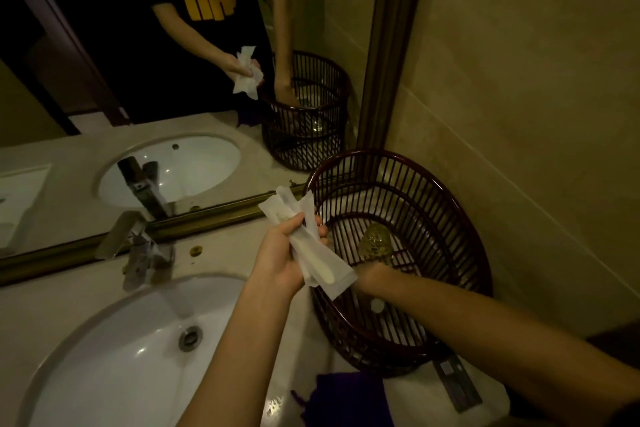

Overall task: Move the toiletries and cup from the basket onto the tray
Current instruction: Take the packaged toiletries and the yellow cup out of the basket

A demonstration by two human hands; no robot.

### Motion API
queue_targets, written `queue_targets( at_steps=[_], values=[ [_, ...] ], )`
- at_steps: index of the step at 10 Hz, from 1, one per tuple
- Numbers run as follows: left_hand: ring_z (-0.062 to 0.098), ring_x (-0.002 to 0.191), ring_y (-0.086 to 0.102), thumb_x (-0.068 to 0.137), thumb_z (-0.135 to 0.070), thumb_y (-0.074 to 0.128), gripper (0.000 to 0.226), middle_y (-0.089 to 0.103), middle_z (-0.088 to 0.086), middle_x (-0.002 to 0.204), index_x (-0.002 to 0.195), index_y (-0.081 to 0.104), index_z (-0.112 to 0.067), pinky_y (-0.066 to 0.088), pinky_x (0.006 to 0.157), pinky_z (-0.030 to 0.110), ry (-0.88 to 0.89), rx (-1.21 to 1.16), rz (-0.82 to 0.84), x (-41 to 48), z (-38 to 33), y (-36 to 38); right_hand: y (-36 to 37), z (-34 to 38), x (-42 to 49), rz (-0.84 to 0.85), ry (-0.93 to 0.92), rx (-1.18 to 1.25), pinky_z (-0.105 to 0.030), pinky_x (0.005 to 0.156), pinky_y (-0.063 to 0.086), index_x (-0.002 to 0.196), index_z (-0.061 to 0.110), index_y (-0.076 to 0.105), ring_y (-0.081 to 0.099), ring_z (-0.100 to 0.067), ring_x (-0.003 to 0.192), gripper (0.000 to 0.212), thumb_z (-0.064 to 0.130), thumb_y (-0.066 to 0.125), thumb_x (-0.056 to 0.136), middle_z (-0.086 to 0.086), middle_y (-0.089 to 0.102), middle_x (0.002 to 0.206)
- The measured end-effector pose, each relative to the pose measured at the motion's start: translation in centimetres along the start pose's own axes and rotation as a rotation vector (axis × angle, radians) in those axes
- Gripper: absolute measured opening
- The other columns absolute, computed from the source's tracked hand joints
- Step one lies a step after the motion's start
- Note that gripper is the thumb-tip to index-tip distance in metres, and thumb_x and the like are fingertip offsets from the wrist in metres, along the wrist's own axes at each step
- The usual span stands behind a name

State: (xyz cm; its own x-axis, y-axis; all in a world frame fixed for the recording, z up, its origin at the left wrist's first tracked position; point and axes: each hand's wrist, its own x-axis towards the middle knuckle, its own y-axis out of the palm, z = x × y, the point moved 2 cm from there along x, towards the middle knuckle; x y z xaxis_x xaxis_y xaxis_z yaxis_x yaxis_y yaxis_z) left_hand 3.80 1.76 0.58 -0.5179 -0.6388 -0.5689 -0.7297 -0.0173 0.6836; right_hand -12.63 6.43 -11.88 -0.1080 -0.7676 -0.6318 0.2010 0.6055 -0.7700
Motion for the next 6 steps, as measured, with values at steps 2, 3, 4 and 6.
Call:
queue_targets(
  at_steps=[2,3,4,6],
  values=[
    [0.019,0.063,0.061,0.093,-0.016,0.058,0.016,0.065,0.010,0.069,0.096,0.064,-0.001,0.056,0.059,0.029,0.031,-0.019,-0.013,-0.5,0.3,0.4,0.1,0.4,1.7,0.057,-0.036,-0.095,-0.040,0.115,0.035,0.145,0.005,0.047,0.046,-0.035,0.137,0.041,0.020,0.043,0.107,-0.020,0.048,0.149],
    [0.020,0.065,0.060,0.092,-0.020,0.061,0.018,0.063,0.011,0.074,0.098,0.064,-0.003,0.054,0.058,0.031,0.009,-0.018,-0.013,-0.3,0.2,0.2,-2.1,1.0,1.1,0.096,-0.015,0.033,-0.039,0.098,0.050,0.138,0.008,0.054,0.061,-0.032,0.121,0.037,0.013,0.055,0.102,-0.016,0.060,0.135],
    [0.020,0.075,0.063,0.086,-0.033,0.072,0.035,0.065,0.011,0.085,0.106,0.066,-0.005,0.056,0.071,0.033,0.022,-0.018,-0.004,0.0,-0.1,0.1,-6.3,0.6,0.6,0.041,-0.046,0.283,-0.030,0.064,0.061,0.117,0.013,0.066,0.075,-0.023,0.082,0.028,0.005,0.069,0.090,-0.006,0.070,0.095],
    [0.031,0.133,0.049,0.077,-0.055,0.075,0.074,0.050,0.016,0.146,0.138,0.055,-0.018,0.033,0.113,0.052,0.075,-0.037,0.102,0.3,-0.3,0.0,-16.6,-0.5,-9.1,-0.457,-0.379,1.031,-0.024,0.066,0.060,0.114,0.014,0.070,0.075,-0.018,0.075,0.023,0.002,0.058,0.098,-0.015,0.074,0.100]
  ],
)
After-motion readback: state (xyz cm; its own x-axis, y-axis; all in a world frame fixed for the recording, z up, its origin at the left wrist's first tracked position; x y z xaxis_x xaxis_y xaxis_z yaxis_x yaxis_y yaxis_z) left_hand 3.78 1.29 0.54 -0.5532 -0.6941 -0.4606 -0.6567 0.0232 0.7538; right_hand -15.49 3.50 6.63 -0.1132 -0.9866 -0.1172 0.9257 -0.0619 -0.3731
